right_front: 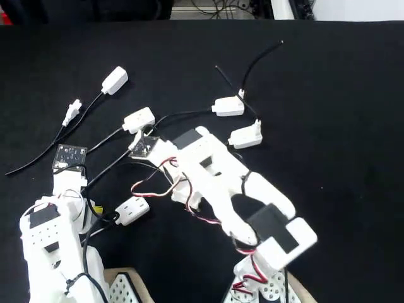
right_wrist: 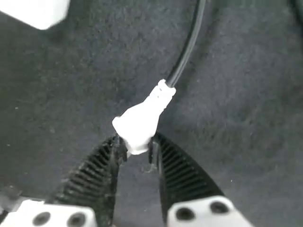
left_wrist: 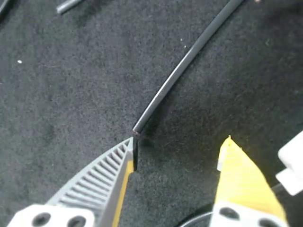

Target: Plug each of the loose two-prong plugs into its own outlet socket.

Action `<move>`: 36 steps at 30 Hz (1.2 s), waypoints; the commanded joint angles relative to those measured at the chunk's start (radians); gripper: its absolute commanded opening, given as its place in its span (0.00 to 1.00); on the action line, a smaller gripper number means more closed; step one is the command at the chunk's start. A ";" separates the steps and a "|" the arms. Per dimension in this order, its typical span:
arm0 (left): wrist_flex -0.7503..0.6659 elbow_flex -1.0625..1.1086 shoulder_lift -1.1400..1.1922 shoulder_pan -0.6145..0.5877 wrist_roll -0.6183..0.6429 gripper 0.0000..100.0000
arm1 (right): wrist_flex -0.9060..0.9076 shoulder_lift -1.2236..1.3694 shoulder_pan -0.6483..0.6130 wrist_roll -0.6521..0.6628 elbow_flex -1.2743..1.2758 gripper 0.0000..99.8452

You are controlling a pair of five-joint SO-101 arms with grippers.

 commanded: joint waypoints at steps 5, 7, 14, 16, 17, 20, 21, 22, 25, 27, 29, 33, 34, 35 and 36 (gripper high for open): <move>-0.017 0.001 -0.014 -0.010 0.008 0.28 | 0.040 0.090 0.014 0.015 -0.133 0.19; -0.017 0.001 -0.014 -0.008 0.008 0.28 | 0.061 0.105 0.008 -0.026 -0.160 0.23; -0.017 0.001 -0.014 -0.007 0.008 0.28 | 0.147 0.087 -0.006 -0.166 -0.243 0.18; -0.017 0.001 -0.014 -0.007 0.008 0.28 | 0.149 0.079 -0.008 -0.203 -0.257 0.17; -0.018 0.001 -0.014 -0.007 0.008 0.28 | 0.149 0.081 -0.008 -0.219 -0.265 0.17; -0.018 0.001 -0.014 -0.007 0.008 0.28 | 0.141 0.087 -0.020 -0.249 -0.277 0.17; -0.018 0.001 -0.014 -0.007 0.008 0.28 | 0.141 0.091 -0.026 -0.249 -0.278 0.17; -0.018 0.001 -0.014 -0.007 0.009 0.28 | 0.141 0.099 -0.035 -0.249 -0.280 0.17; -0.018 0.001 -0.014 -0.007 0.009 0.28 | 0.118 0.137 -0.055 -0.250 -0.282 0.17; -0.018 0.001 -0.014 -0.007 0.009 0.28 | 0.094 0.171 -0.057 -0.275 -0.294 0.17; -0.018 0.001 -0.014 -0.008 0.009 0.28 | 0.101 0.213 -0.054 -0.293 -0.331 0.17; -0.018 0.001 -0.014 -0.008 0.009 0.28 | 0.166 0.292 -0.051 -0.298 -0.409 0.17; -0.018 0.001 -0.014 -0.008 0.009 0.28 | 0.175 0.306 -0.051 -0.298 -0.423 0.16; -0.018 0.001 -0.014 -0.008 0.009 0.28 | 0.178 0.315 -0.051 -0.298 -0.432 0.13; -0.018 0.001 -0.014 -0.008 0.009 0.28 | 0.178 0.320 -0.051 -0.299 -0.435 0.10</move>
